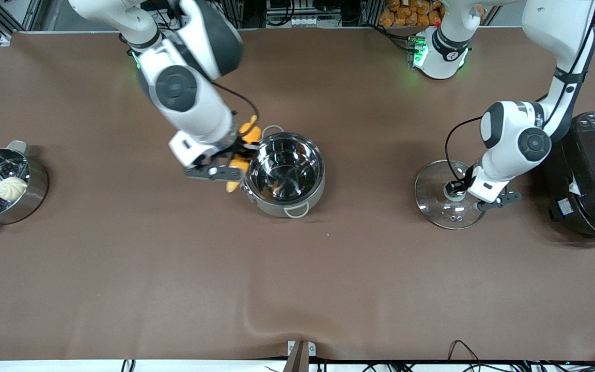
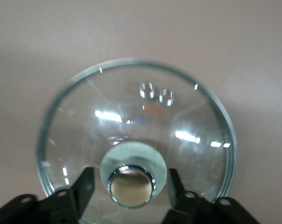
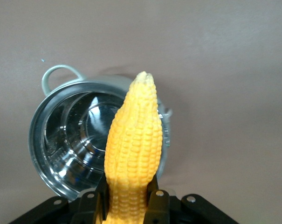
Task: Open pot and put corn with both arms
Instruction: 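Set the glass lid on the table with the left gripper, then lower the corn into the steel pot and open the right gripper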
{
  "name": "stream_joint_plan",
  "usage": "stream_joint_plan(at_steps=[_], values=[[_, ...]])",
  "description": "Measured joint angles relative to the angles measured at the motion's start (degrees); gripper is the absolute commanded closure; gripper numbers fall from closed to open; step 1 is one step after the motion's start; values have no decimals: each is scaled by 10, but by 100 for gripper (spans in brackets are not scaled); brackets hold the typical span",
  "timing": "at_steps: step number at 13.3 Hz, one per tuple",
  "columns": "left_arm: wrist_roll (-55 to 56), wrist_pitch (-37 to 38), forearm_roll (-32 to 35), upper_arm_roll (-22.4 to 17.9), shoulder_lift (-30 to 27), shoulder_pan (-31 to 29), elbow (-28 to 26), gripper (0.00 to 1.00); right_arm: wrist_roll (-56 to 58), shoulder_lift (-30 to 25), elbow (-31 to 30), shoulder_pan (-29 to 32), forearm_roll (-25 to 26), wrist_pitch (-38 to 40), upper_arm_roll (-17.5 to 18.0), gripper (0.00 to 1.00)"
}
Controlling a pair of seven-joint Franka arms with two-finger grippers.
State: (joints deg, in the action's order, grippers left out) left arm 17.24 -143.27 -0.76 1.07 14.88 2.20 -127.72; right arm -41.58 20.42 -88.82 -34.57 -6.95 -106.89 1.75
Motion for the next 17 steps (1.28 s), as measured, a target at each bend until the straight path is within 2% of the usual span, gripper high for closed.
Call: stream_joint_plan(at_steps=[1, 3, 6, 8, 10, 14, 16, 17], values=[[-12, 8, 0, 0, -14, -10, 11, 0, -19, 11, -1, -15, 7, -18, 0, 85], [-46, 84, 0, 0, -39, -25, 57, 0, -42, 31, -2, -37, 17, -45, 0, 85], [-66, 252, 0, -1, -52, -31, 197, 0, -54, 56, -3, -63, 22, -58, 0, 83], [-86, 329, 0, -1, -53, -39, 287, 0, -55, 71, -8, -71, 24, -77, 0, 82], [-113, 372, 0, -2, -55, -49, 330, 0, -55, 80, -20, -71, 24, -103, -1, 81], [-116, 459, 0, 3, -63, -51, 379, 0, -55, 99, -27, -73, 24, -133, -1, 77], [-116, 481, 0, 7, -73, -50, 395, 0, -55, 108, -30, -76, 24, -146, -1, 69], [-116, 485, 0, 7, -79, -50, 397, 0, -55, 111, -31, -76, 24, -151, -1, 48]])
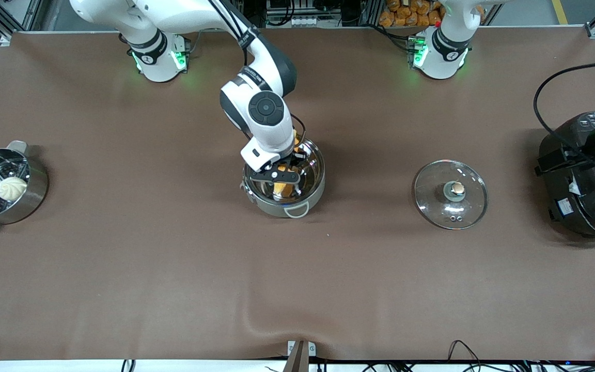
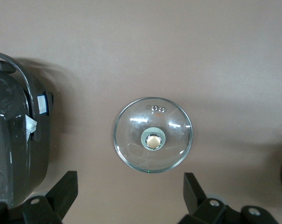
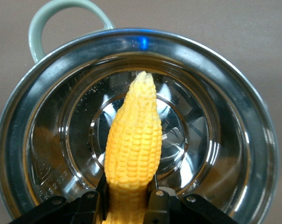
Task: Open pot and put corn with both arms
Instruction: 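Lower the corn into the steel pot and open the right gripper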
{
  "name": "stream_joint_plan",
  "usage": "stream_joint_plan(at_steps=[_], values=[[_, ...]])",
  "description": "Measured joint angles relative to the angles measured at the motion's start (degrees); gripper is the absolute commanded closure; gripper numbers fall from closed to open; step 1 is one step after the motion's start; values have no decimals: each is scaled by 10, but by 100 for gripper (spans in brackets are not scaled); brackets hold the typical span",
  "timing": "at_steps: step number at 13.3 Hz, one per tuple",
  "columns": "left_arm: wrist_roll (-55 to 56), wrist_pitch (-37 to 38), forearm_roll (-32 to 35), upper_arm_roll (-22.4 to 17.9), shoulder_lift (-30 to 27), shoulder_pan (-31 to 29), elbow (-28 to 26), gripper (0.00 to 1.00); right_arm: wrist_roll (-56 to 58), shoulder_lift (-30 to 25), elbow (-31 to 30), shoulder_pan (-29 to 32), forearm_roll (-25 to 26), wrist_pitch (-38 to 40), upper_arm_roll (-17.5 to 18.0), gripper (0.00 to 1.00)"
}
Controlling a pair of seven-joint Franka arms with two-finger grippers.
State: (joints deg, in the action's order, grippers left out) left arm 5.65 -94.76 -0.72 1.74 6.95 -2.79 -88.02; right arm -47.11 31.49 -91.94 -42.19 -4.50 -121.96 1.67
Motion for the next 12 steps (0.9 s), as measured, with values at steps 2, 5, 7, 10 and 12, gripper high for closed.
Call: stream_joint_plan(at_steps=[2, 5, 7, 10, 12], values=[[0, 17, 0, 0, -13, 0, 1, 0, 0, 2, 0, 0, 0, -2, 0, 0], [0, 32, 0, -1, -28, -1, 2, 0, -2, 3, 0, 0, 0, -5, -2, 0], [0, 40, 0, -1, -37, -1, 2, 0, -4, 2, 2, 4, 0, -10, -6, 0], [-3, 43, 0, 8, -47, 0, 2, 0, -5, -7, 14, 27, -3, -11, -11, 0], [-4, 44, 0, 22, -51, 4, 2, 0, -5, -41, 20, 58, -11, 9, -13, 0]])
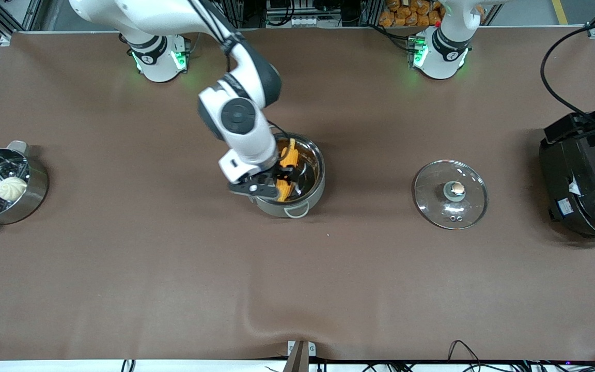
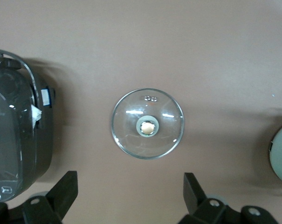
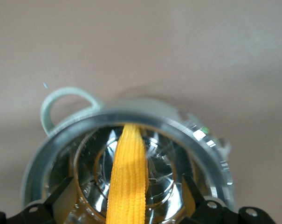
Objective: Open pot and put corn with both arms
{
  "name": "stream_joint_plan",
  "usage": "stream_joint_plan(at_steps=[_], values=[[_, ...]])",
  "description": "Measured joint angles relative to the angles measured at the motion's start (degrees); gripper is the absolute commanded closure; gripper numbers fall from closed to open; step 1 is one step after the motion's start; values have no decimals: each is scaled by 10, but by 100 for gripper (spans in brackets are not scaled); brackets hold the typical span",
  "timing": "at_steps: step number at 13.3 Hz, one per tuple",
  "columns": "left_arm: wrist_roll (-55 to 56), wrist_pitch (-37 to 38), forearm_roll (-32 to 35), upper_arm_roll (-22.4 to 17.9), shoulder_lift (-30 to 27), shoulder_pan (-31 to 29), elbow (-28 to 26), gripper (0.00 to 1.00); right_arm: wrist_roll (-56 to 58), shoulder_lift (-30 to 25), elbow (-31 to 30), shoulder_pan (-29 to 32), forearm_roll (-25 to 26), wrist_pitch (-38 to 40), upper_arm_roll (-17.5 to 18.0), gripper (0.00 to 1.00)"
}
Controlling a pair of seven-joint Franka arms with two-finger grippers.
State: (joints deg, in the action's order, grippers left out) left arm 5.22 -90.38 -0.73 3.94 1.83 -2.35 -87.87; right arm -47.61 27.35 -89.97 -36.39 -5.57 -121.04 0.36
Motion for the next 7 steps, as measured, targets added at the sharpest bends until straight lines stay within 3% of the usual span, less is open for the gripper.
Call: stream_joint_plan(at_steps=[3, 7], values=[[0, 0, 0, 3, -4, 1, 0, 0, 27, -92, 8, 80, -1, 113, -1, 0], [-5, 0, 0, 2, -4, -4, 0, 0, 179, -198, 19, 197, -1, 265, -3, 0]])
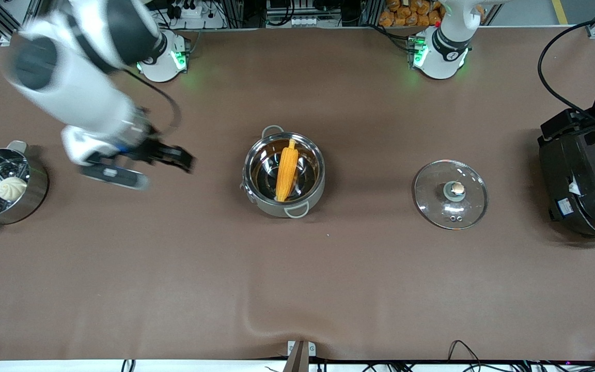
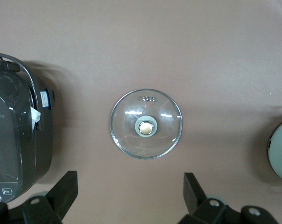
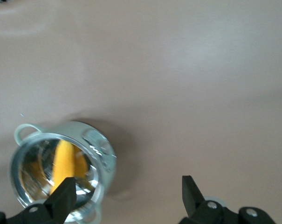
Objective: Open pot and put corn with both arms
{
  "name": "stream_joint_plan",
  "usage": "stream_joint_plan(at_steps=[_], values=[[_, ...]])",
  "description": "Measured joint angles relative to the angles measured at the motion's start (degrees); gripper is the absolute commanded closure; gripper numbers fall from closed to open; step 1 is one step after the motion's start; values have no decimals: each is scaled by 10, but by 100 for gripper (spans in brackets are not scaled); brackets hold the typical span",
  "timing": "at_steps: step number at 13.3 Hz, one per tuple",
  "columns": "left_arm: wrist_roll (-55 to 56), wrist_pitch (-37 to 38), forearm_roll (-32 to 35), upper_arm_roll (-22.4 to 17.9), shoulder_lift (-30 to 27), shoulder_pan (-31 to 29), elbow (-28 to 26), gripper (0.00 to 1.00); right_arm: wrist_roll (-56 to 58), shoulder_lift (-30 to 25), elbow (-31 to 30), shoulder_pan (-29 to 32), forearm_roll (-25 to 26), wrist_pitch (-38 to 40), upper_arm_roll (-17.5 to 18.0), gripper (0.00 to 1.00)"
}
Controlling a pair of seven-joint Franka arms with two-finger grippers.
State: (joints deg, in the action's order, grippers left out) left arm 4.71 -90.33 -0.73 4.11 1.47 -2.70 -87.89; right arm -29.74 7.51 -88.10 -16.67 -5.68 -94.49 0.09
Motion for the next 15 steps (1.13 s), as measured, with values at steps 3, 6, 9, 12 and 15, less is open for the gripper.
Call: stream_joint_plan(at_steps=[3, 6, 9, 12, 15], values=[[0, 1, 0, 0, 0, 0, 0, 0, 110, -20, 61, 41, 1, 94, -29, 0], [0, 7, 0, 0, 0, -1, 0, 0, 230, -26, 84, 44, 3, 123, -113, 0], [0, 12, 0, -2, 0, -2, 0, 0, 305, -26, 85, 47, 24, 130, -151, 0], [0, 12, 0, -3, 0, -2, 1, 0, 315, -28, 89, 47, 30, 132, -158, 0], [0, 12, 0, -3, 0, -2, 2, 0, 321, -30, 91, 47, 31, 134, -163, 0]])
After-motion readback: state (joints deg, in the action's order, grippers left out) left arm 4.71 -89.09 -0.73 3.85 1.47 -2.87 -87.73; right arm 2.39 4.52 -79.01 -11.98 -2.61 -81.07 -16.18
